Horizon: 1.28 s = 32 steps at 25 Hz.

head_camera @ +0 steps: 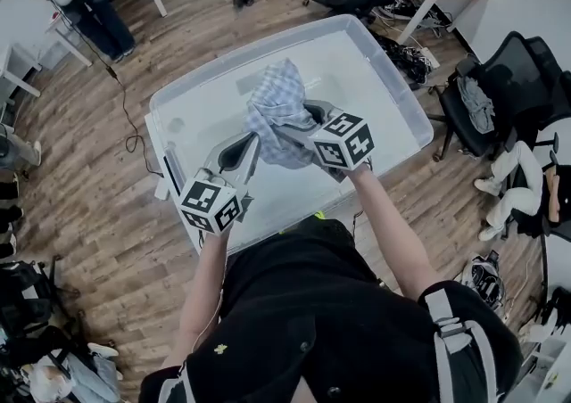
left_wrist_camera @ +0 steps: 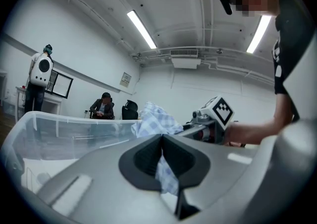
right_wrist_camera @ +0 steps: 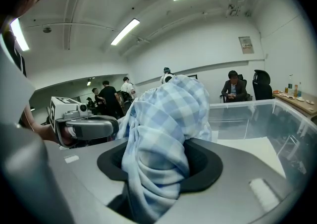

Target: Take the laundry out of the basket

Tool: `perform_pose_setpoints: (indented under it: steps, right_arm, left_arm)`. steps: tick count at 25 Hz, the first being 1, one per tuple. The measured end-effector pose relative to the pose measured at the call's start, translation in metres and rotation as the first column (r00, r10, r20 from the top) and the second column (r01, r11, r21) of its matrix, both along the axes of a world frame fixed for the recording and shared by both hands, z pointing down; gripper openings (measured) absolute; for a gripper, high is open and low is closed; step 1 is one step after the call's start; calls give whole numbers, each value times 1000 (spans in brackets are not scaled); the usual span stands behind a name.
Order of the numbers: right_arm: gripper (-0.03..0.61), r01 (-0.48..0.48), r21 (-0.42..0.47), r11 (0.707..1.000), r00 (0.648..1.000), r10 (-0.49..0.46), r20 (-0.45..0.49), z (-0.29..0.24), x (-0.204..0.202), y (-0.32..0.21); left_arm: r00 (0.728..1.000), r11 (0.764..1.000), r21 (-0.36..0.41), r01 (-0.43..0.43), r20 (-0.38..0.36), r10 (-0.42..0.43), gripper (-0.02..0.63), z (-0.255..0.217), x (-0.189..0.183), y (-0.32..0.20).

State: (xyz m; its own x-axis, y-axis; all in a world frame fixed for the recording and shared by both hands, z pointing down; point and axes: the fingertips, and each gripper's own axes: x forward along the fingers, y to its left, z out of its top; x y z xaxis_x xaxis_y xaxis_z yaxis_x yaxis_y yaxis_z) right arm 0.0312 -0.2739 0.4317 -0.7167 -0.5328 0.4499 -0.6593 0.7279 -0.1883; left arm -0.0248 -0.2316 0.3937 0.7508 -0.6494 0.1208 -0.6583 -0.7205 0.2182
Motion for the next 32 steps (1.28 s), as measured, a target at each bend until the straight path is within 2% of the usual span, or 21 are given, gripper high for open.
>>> perform_pose_setpoints:
  steps: [9,18,25,32]
  right_arm:
    - [238,-80,75,994,990,70,124,-26,-3,14]
    - [239,-114,106,988,984,98,146,-35,-10,24]
    - [239,-154,135,979,977,131,168,-47,-1,36]
    - [239,-153,177,972,967,111,227,-61,9,54]
  left_arm:
    - [1000,999,33,-8,-13,8,6,-9,-8,6]
    - [999,998,56,-20,-35,22,6,-15,-15,10]
    - [998,996,75,-38,-43,41,6,-24,-6,16]
    - [1000,993,115,-14,-25,17,6,-39,5,33]
